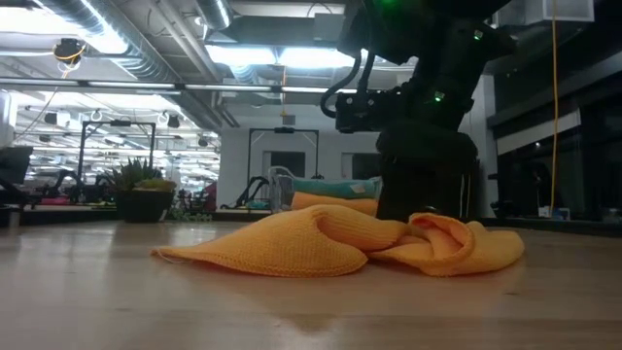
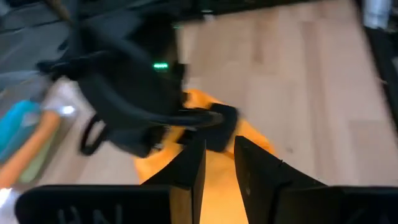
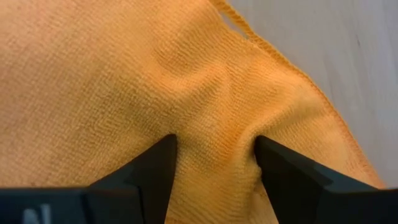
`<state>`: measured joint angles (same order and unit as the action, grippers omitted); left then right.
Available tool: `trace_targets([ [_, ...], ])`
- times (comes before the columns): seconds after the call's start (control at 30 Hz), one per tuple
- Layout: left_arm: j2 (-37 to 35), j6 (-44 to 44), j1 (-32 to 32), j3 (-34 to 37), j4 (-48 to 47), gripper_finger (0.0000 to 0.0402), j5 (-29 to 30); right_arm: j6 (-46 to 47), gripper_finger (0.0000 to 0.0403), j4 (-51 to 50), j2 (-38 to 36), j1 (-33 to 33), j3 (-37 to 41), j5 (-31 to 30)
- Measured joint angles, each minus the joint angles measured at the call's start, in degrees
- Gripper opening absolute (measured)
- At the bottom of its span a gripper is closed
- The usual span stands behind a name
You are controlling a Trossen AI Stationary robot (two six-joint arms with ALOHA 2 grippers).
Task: Fold microfiber towels
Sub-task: Fold the orange microfiber cloth
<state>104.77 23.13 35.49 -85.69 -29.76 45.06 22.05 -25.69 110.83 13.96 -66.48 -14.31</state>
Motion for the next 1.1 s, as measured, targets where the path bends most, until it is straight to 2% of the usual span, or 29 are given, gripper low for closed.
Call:
trace_targets([
  [0.1, 0.0, 5.91, -1.9, 0.0, -2.35, 0.0078, 1.2, 0.33, 0.0221, 0.05, 0.0, -0.3, 0.0, 0.46],
  [0.33, 0.32, 12.69, -4.82, 0.0, -9.58, 0.0078, -4.47, 4.91, 0.0221, 0.68, 0.0, -0.29, 0.02, 0.53],
  [0.43, 0.42, 16.93, -3.99, 0.0, -13.28, 0.0078, -2.22, 6.69, 0.0221, 2.68, 0.0, -0.29, 0.04, 0.2],
  [0.53, 0.42, 17.21, -3.34, 0.02, -15.0, 0.0078, -1.6, 7.73, 0.0221, 4.13, 0.0, -0.29, 0.04, 0.08],
  [0.8, 0.39, 18.88, -2.85, 0.0, -11.85, 0.0078, -8.78, 6.66, 0.0221, 5.47, 0.0, -0.29, 0.04, 0.0],
  [0.93, 0.39, 19.98, -2.85, 0.0, -10.32, 0.0078, -8.84, 10.9, 0.0221, 5.39, 0.0, -0.29, 0.04, -0.02],
  [1.1, 0.39, 19.25, -3.32, 0.0, -10.12, 0.0078, -8.73, 10.79, 0.0221, 5.36, 0.0, -0.29, 0.04, 0.04],
])
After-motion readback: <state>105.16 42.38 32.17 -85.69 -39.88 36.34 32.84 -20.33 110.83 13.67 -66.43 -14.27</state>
